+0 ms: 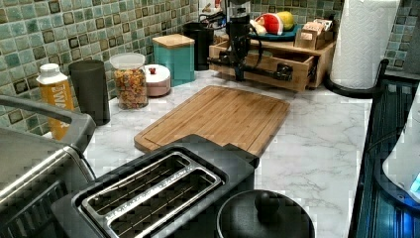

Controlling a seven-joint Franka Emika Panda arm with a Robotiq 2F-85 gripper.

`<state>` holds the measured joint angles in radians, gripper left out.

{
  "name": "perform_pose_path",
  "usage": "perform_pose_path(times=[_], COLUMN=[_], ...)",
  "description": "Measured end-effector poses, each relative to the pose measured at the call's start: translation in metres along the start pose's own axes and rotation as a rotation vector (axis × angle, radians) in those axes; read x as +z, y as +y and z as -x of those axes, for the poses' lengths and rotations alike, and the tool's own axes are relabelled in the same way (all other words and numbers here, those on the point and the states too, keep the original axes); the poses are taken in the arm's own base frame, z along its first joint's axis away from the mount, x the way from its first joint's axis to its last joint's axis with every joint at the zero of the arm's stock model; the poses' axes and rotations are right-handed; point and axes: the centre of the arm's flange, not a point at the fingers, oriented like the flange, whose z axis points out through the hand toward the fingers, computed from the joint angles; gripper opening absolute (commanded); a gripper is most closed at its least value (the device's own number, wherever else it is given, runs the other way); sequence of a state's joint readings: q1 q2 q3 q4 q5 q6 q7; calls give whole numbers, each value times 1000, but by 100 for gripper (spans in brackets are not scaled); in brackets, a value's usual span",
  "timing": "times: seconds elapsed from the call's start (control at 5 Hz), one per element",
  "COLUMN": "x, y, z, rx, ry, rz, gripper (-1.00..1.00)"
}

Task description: Close the drawer.

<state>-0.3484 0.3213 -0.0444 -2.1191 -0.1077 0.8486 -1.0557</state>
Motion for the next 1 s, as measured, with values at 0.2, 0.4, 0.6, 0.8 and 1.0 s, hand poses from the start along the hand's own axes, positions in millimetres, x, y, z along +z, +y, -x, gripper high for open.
perform_pose_path(times=[0.2, 0.4, 0.6, 0.8, 1.0], x=[3, 5, 4, 5, 5], y=[46, 89, 95, 97, 97], z=[7, 11, 7, 7, 7], rx=[-48, -55, -43, -30, -29], ry=[6, 11, 0, 3, 2], rz=[-8, 9, -13, -21, -22], gripper=[-100, -100, -100, -100, -100])
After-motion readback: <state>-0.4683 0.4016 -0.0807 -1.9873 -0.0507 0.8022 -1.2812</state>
